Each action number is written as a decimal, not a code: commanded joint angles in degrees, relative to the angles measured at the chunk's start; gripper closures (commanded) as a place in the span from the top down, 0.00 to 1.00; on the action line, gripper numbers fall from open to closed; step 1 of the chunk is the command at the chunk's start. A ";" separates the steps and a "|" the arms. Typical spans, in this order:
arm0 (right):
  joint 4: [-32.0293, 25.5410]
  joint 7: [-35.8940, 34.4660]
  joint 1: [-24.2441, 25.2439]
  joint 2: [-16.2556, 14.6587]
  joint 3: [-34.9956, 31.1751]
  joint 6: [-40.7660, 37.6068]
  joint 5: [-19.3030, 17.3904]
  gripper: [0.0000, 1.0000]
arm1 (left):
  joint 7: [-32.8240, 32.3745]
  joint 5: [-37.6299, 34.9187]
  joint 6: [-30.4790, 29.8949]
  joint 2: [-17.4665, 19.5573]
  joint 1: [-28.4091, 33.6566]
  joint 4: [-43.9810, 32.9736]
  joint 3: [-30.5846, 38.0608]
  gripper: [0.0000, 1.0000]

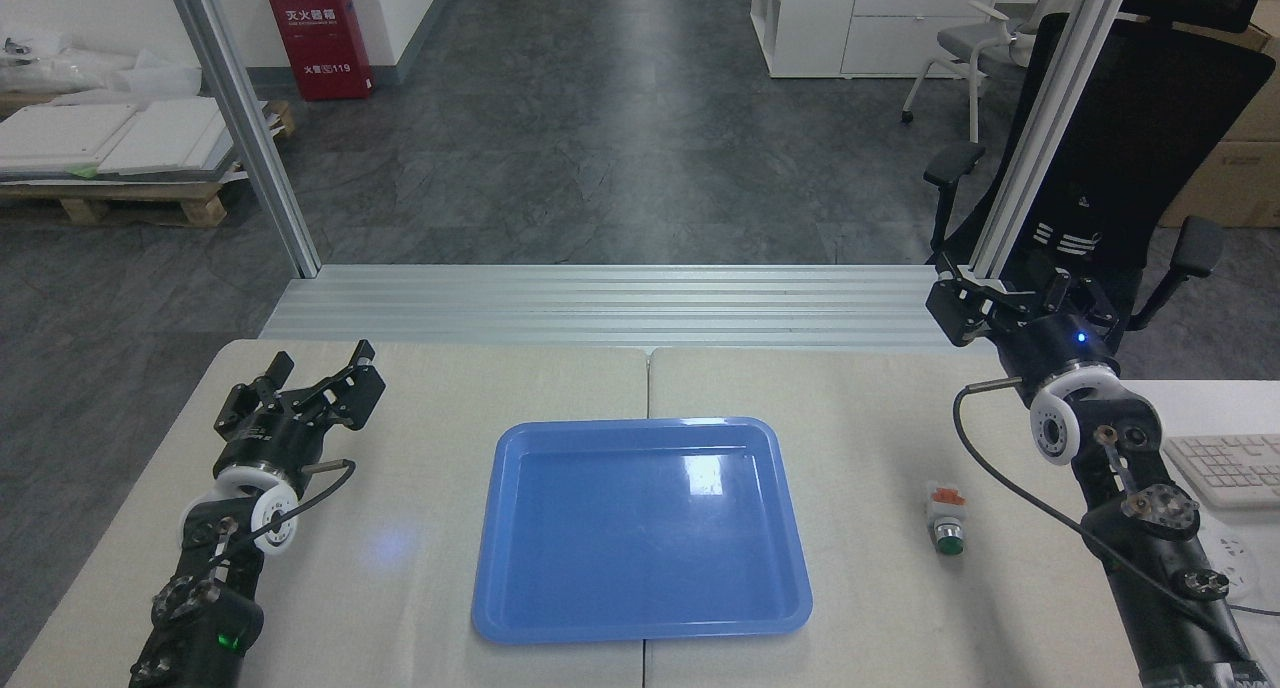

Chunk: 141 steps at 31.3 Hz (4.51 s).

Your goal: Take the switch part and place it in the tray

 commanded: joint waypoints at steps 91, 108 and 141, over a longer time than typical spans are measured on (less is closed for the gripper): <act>-1.96 2.49 8.25 1.15 0.40 -1.11 -0.13 0.99 | -0.13 0.04 -0.01 0.00 0.00 0.01 0.04 1.00; -2.67 3.10 18.54 4.67 1.98 7.24 0.66 0.99 | -0.04 0.04 -0.01 0.00 0.00 0.01 0.04 1.00; 2.26 3.81 20.22 5.55 5.59 15.59 6.11 0.15 | -0.13 0.04 -0.01 0.00 0.00 0.01 0.04 1.00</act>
